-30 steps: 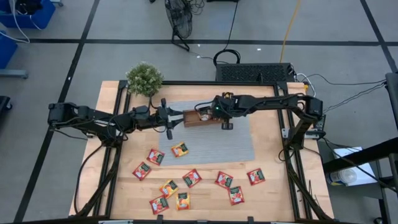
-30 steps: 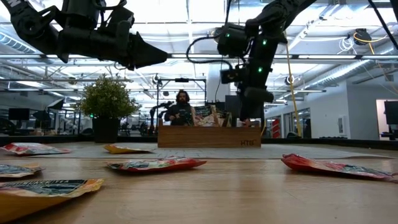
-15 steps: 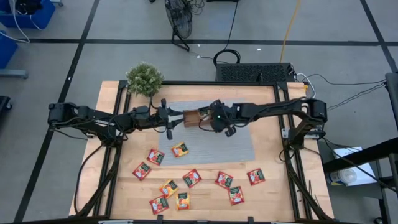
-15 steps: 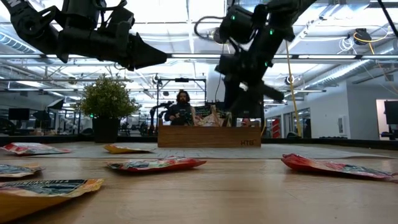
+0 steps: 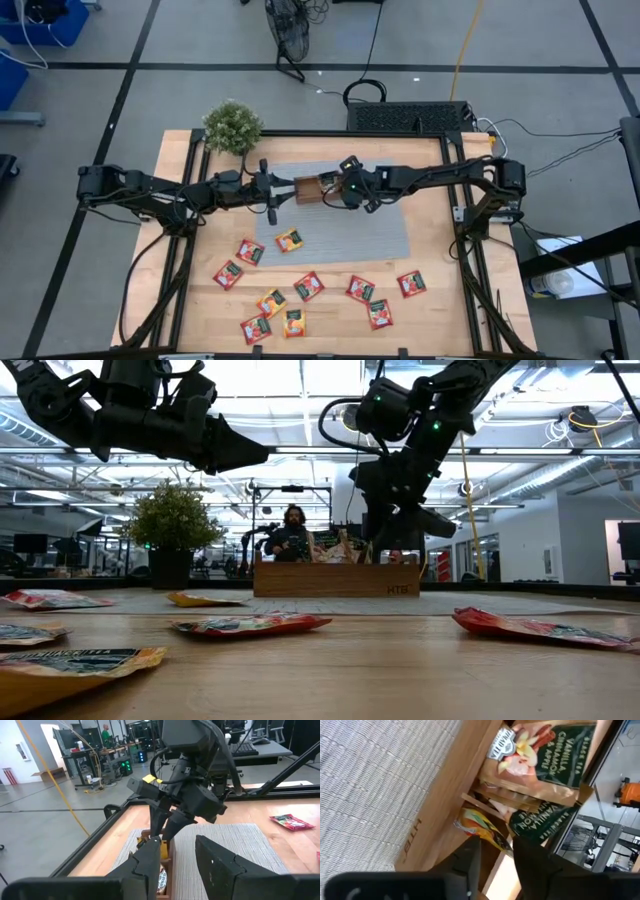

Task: Pick & Place Tea
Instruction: Put the yellow tea bag into the right section of the wooden organizer

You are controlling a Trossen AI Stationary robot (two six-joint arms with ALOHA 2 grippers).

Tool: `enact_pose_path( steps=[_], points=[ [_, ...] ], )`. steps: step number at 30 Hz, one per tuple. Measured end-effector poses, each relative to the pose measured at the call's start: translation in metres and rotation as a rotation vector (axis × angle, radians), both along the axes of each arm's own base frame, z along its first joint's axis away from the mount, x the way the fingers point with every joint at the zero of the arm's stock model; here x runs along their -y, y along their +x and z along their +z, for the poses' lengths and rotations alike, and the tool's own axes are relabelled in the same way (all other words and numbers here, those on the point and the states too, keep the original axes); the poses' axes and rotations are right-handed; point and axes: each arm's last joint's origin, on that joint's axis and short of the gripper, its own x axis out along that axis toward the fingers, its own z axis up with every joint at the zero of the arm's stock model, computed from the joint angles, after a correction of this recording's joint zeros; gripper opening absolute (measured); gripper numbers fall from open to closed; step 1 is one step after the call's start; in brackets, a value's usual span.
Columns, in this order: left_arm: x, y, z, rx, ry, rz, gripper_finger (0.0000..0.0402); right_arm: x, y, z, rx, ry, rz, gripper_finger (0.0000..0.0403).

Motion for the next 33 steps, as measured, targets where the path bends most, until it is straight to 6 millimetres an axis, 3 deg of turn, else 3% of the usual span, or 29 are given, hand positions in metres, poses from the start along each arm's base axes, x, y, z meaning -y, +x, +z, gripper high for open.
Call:
enact_pose_path(
  steps=[8, 16, 21, 27, 33],
  points=[
    [0.000, 0.000, 0.000, 0.000, 0.000, 0.000, 0.0127, 0.015, -0.002, 0.000, 0.029, 0.102, 0.022, 0.0007],
    [0.000, 0.000, 0.000, 0.002, -0.008, 0.000, 0.0127, 0.025, -0.005, 0.000, 0.056, 0.080, -0.096, 0.0002],
    [0.000, 0.000, 0.000, 0.002, -0.009, 0.001, 0.0127, 0.014, -0.005, 0.001, 0.065, 0.029, -0.202, 0.0000],
    [0.000, 0.000, 0.000, 0.002, -0.009, 0.001, 0.0127, 0.001, -0.004, 0.000, 0.111, 0.096, -0.293, 0.0000],
    [0.000, 0.000, 0.000, 0.002, -0.009, 0.000, 0.0127, -0.001, -0.011, -0.003, 0.105, 0.093, -0.445, 0.0000]
  ],
)
